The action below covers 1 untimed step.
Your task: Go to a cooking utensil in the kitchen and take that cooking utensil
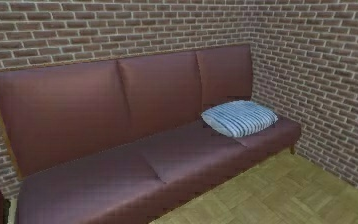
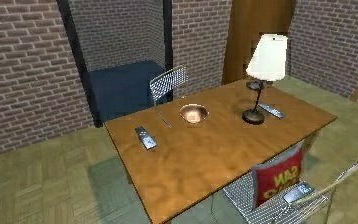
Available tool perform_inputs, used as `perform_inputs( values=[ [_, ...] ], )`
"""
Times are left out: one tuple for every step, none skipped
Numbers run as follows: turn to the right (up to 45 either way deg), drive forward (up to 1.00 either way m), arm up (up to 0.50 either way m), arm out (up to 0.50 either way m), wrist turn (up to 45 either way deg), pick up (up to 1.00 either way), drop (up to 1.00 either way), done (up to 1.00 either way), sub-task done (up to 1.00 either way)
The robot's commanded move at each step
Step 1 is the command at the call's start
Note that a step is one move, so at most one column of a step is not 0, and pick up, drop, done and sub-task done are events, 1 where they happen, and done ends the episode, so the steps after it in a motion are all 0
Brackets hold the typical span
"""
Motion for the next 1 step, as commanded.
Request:
perform_inputs(
  values=[
    [0.0,0.35,0.00,0.00,0.0,0.00,0.00,0.00,0.00]
  ],
)
